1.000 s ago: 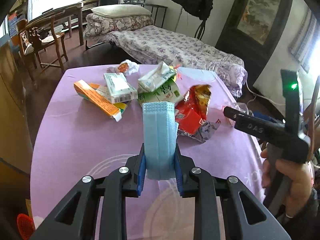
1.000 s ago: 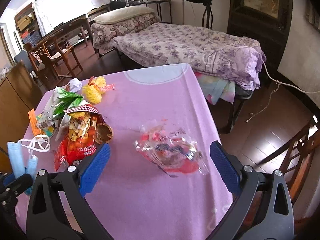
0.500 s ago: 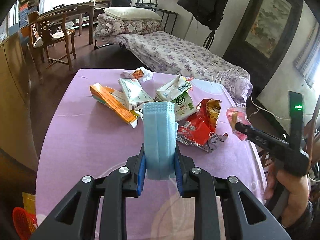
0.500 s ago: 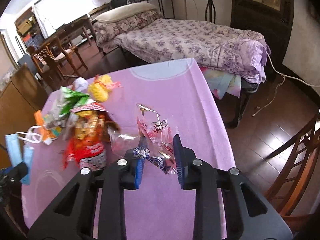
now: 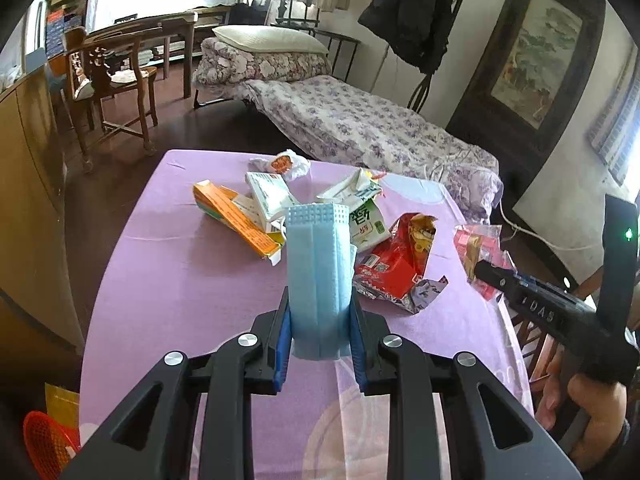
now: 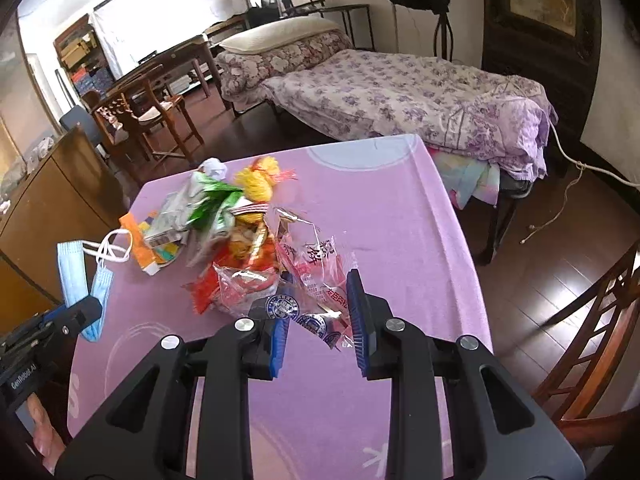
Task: Collect trash
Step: 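Carry the mask and candy bag to the red wastebasket and open both tools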
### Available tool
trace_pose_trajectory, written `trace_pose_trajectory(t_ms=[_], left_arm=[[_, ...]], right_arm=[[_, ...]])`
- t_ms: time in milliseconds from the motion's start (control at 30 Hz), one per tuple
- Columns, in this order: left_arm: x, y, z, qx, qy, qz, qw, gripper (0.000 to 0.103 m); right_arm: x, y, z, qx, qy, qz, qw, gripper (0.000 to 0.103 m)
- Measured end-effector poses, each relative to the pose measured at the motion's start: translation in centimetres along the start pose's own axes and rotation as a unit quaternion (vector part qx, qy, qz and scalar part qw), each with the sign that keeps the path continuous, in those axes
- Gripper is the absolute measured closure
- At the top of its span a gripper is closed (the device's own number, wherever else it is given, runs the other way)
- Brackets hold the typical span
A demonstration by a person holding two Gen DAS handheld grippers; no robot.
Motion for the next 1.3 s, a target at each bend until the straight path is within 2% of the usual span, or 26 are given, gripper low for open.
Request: trace_pose_trajectory(t_ms=[333, 733, 1100, 1300], left_arm=[[-1.9, -2.8, 2.0, -0.010, 0.016, 0.018, 0.9997, 0.078], [-5.9, -4.1, 6.2, 0.018, 0.053, 0.058, 0.9968, 0.078], [-11.3, -6.8, 12.7, 0.040, 0.092, 0.090, 0.9908, 0.078], [-16.4, -8.8, 16.1, 0.043, 0.143, 0.120, 0.9815, 0.078]], right_arm=[[-4.1, -1.1, 3.1, 0.022, 0.023, 0.034, 0.999, 0.075], [-10.6, -7.1, 5.1, -0.015, 0.095, 0.075, 0.993, 0.075], [-20.3, -9.5, 8.9, -0.023, 0.173, 0.164, 0.971, 0.075], [-26.1, -10.8, 10.3, -0.038, 0.213, 0.213, 0.953, 0.075]])
Point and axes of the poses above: each gripper's, at about its wrist camera, not at the fingertips, and z roughly against the way its jaws point, x to its right, y to its top, the point moved 8 cm from there along -z, roughly the way its jaws point, and after that the axes turned 2 degrees about x, right-handed, at the moved point
